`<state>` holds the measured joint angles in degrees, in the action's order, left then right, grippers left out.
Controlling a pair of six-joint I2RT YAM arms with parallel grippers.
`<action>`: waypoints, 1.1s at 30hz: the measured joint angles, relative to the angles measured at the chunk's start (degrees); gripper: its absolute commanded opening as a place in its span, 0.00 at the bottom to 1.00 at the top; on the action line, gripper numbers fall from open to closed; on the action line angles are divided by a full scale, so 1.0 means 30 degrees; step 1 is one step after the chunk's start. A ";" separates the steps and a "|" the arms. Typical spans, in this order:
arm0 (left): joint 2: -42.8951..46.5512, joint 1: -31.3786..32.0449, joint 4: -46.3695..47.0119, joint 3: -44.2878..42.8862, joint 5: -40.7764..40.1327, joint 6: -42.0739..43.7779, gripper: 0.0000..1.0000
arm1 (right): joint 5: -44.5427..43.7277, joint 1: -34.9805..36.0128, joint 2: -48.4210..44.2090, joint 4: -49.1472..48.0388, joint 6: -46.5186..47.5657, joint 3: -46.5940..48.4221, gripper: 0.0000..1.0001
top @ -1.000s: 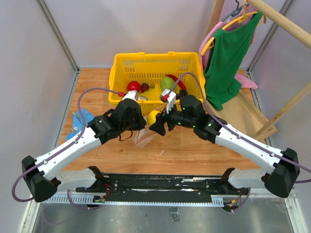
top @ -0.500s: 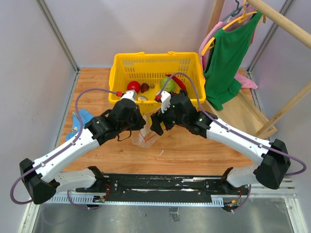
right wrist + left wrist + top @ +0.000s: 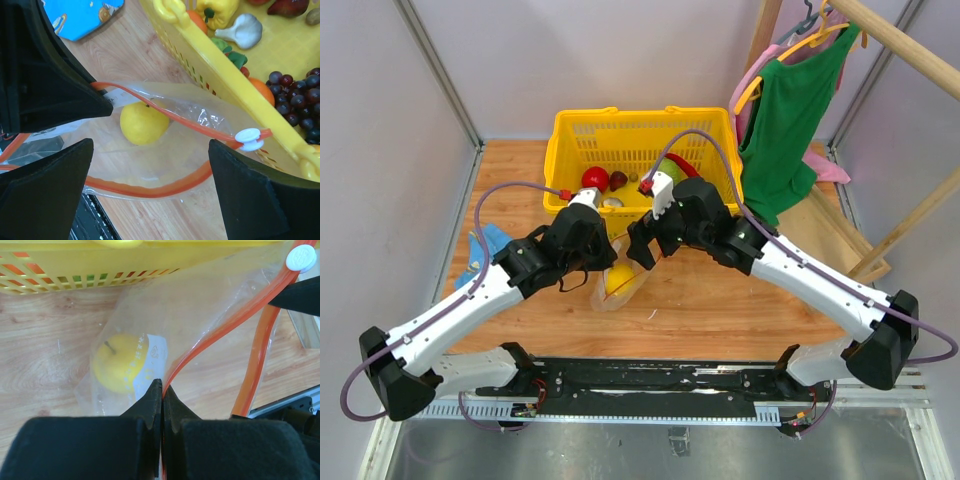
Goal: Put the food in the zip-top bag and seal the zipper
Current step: Place the fake fruit in the zipper food storage bag, then pick up the fake vegetable from the bin.
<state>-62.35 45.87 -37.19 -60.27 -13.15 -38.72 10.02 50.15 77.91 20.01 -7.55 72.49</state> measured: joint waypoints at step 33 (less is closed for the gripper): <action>0.0699 -0.0015 -0.3359 -0.1596 -0.1224 0.1479 0.00 | -0.2266 -0.6309 0.4401 0.5996 0.1042 0.8750 0.93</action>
<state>-60.25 45.82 -47.27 -65.06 -16.82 -34.28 3.22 31.22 91.11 38.00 -4.43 98.74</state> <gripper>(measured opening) 0.015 0.935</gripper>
